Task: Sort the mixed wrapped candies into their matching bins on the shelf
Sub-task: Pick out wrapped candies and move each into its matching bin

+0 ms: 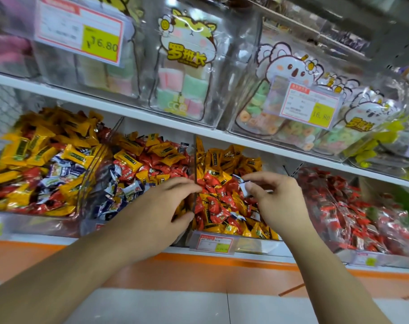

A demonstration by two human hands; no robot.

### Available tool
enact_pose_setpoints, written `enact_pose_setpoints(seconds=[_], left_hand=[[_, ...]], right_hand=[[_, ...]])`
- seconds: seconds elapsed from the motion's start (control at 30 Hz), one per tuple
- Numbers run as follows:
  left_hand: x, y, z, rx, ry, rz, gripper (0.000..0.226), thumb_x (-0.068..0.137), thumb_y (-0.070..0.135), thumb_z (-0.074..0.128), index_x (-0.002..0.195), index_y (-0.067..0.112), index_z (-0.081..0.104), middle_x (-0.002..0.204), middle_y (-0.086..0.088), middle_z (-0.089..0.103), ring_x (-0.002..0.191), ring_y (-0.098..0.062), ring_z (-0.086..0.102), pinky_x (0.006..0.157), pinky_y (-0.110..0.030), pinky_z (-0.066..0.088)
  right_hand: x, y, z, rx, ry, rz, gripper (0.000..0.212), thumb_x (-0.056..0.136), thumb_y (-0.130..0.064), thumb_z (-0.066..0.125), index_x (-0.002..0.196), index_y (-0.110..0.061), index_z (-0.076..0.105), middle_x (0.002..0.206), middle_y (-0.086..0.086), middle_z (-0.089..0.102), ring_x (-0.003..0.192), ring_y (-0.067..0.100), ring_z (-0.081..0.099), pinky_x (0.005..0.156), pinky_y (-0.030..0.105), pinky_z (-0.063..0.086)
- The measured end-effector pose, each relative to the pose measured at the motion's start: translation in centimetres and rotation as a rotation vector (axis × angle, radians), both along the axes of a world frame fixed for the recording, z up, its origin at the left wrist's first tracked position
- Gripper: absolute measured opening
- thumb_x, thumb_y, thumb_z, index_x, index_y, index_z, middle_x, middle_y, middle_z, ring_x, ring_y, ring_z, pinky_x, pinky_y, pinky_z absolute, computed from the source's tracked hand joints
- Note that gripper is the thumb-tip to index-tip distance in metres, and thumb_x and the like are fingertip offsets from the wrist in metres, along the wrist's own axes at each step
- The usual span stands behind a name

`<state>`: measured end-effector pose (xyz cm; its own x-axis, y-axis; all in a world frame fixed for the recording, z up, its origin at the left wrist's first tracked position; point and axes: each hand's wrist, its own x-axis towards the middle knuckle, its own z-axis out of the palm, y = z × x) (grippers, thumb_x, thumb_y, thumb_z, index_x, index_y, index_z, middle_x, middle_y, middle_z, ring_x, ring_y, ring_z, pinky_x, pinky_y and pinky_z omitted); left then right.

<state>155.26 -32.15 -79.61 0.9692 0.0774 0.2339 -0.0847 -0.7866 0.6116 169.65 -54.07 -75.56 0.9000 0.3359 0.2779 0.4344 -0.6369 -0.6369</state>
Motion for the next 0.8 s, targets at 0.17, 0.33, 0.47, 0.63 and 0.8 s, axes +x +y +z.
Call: enact_pose_setpoints(seconds=[0.17,0.33,0.47,0.63,0.8], left_hand=[[0.1,0.4,1.0,-0.347,-0.058,0.097,0.070,0.089,0.043,0.078,0.148,0.050,0.041,0.127,0.032,0.057,0.109,0.019,0.056,0.092,-0.010,0.048],[-0.7,2.0,1.4,-0.362,-0.121,0.253,0.028,0.088,0.036,0.080,0.113,0.038,0.068,0.090,0.022,0.072,0.085,0.014,0.067,0.070,-0.011,0.055],[-1.3,3.6,1.7,-0.258,-0.166,0.333,0.017,0.084,0.042,0.082,0.093,0.035,0.069,0.082,0.020,0.068,0.079,0.009,0.066,0.065,-0.014,0.054],[-1.4,5.3,1.3,0.018,-0.056,0.361,0.022,0.092,0.043,0.074,0.110,0.033,0.067,0.093,0.013,0.070,0.068,0.000,0.061,0.058,-0.026,0.054],[-1.1,3.7,0.7,0.116,0.056,0.160,0.051,0.098,0.032,0.066,0.147,0.035,0.049,0.150,0.020,0.044,0.131,-0.005,0.049,0.106,-0.025,0.043]], right_hand=[[-4.4,5.3,0.9,0.160,0.109,0.270,0.020,0.094,-0.011,0.074,0.097,-0.030,0.082,0.087,-0.017,0.076,0.086,0.001,0.070,0.073,0.012,0.050],[-6.1,8.8,-0.3,0.263,0.162,0.321,0.015,0.090,-0.005,0.076,0.096,-0.018,0.081,0.083,-0.011,0.077,0.081,0.004,0.072,0.072,0.017,0.056],[-6.4,9.9,-0.7,0.316,0.217,0.354,0.015,0.091,-0.006,0.076,0.103,-0.015,0.080,0.089,-0.007,0.079,0.087,0.006,0.074,0.080,0.021,0.059],[-4.1,7.5,0.1,0.175,0.012,0.251,0.022,0.098,-0.012,0.068,0.106,-0.030,0.079,0.097,-0.020,0.076,0.096,-0.002,0.070,0.082,0.013,0.054],[-1.0,2.5,-0.9,-0.042,-0.016,0.176,0.035,0.094,0.000,0.067,0.102,-0.033,0.077,0.090,-0.019,0.076,0.092,-0.002,0.070,0.081,0.010,0.052]])
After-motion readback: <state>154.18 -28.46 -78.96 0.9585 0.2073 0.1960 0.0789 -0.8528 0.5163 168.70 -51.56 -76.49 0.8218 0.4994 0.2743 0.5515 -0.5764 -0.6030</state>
